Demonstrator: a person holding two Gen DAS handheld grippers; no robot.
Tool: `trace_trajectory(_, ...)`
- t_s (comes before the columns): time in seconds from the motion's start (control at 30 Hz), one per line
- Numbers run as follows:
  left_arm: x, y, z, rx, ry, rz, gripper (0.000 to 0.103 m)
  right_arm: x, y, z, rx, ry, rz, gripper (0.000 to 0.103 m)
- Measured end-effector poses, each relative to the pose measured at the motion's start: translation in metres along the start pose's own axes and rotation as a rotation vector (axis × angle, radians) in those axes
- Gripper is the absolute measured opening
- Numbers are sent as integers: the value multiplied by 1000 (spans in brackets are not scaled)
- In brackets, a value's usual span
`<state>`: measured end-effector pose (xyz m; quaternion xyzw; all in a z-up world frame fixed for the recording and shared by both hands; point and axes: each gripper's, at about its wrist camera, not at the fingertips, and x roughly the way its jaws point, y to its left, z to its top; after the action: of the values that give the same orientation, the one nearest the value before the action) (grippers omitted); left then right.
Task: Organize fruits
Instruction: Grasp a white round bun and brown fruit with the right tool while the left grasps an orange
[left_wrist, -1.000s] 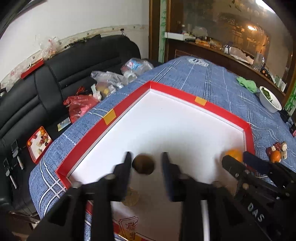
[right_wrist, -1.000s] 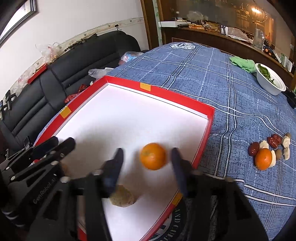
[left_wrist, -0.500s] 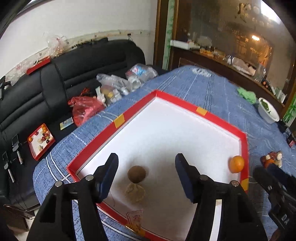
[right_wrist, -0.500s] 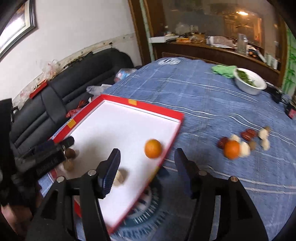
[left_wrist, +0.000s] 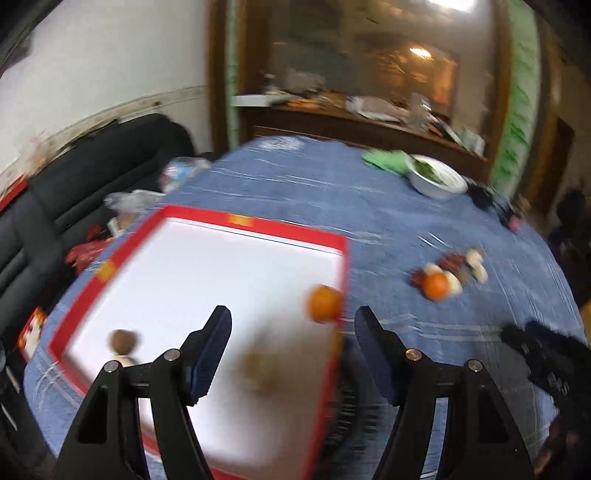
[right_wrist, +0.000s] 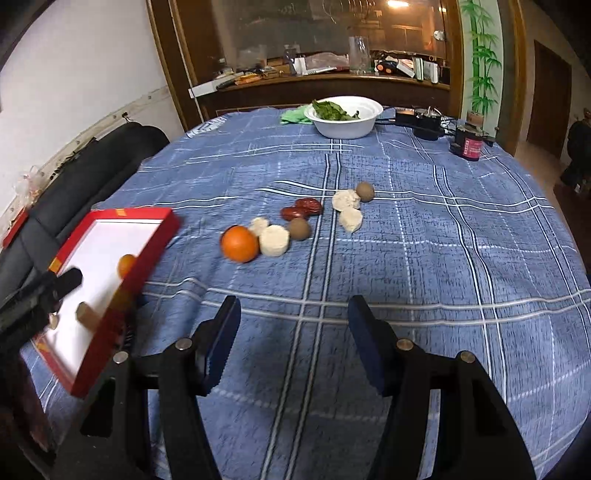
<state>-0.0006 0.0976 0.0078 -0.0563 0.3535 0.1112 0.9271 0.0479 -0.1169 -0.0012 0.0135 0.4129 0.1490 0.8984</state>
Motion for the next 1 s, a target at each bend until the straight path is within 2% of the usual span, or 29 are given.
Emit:
trace_trajectory(0.1, 8, -24, -2, 56, 23, -42, 69, 20, 1, 7, -23, 27, 4, 61)
trace_trajectory(0.23, 10, -40, -7, 108, 29, -56, 69, 53, 9, 16, -81, 73, -4, 57)
trace_trajectory(0.4, 13, -34, -6, 92, 39, -75, 69, 73, 13, 26, -110, 81, 2, 54)
trace_trajectory(0.5, 18, -34, -3, 80, 47, -82, 69, 84, 13, 34, -121, 85, -25, 53)
trace_trajectory(0.63, 25, -40, -1, 87, 59, -97, 69, 94, 14, 41, -136, 100, -8, 50)
trace_trajectory(0.83, 35, -58, 4, 99, 70, -120, 69, 86, 7, 37, -140, 92, -6, 49)
trace_trajectory(1.0, 48, -88, 10, 113, 95, -181, 69, 50, -25, 33, -56, 32, -24, 49)
